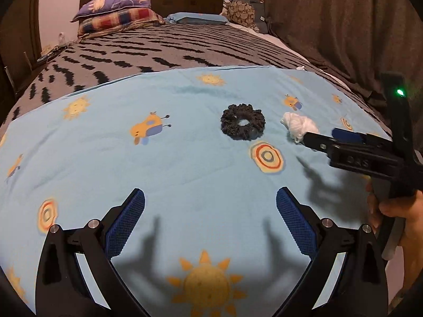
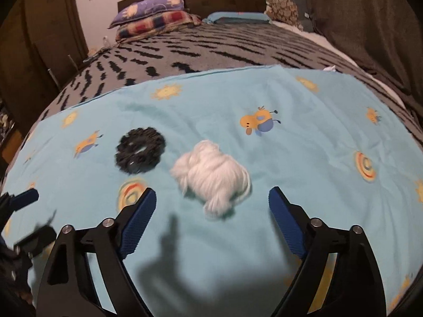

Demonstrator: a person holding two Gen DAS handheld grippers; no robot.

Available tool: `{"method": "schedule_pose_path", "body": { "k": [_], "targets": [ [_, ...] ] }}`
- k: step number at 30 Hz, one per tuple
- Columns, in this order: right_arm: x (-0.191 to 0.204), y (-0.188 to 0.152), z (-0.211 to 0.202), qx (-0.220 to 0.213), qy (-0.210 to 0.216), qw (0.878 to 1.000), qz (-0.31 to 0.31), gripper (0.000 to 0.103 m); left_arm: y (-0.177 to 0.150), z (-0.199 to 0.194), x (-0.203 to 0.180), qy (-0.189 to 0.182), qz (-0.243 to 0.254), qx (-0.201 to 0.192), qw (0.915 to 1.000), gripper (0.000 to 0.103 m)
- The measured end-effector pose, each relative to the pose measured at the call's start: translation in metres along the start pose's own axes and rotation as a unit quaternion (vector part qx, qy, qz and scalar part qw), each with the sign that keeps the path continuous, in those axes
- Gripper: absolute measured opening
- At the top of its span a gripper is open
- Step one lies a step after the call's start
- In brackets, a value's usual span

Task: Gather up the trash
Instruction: 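Grasp the white yarn ball with the right gripper while the left gripper grasps the black scrunchie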

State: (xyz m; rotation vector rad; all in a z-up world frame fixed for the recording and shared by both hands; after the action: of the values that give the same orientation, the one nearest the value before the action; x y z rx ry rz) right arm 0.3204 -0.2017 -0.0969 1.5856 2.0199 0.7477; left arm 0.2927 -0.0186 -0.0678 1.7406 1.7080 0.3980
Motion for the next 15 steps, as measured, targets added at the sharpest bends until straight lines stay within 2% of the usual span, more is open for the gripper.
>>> {"method": "schedule_pose_path", "body": {
  "k": [3,4,7,15],
  "targets": [
    [0.000,0.006,0.018,0.016,0.006,1.000,-0.005,0.079,0.005,0.013,-0.005,-0.001,0.005,0.001,1.0000,0.094],
    [0.000,0.007,0.024,0.021,0.010,1.000,-0.005,0.068,0.007,0.018,-0.006,-0.002,0.006,0.003,1.0000,0.094],
    [-0.003,0.009,0.028,0.019,0.014,1.000,-0.001,0.056,0.012,0.033,-0.010,-0.008,0.001,0.013,0.9999,0.094],
    [-0.023,0.016,0.021,-0.009,-0.001,1.000,0.011,0.053,0.039,0.074,-0.029,-0.013,0.008,0.015,0.9998,0.091]
  ]
}}
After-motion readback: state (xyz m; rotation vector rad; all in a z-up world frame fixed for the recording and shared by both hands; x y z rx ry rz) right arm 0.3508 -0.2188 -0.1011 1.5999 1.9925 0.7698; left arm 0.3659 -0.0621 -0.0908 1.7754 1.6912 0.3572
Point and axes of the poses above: each gripper's, at about its wrist camera, not at the fingertips, and z roughly the way its jaws point, x to its left, y to its top, the point moved 2 cm from there along z, roughly the way its jaws point, and after that the axes turned 10 degrees about -z, right-handed, at the moved point
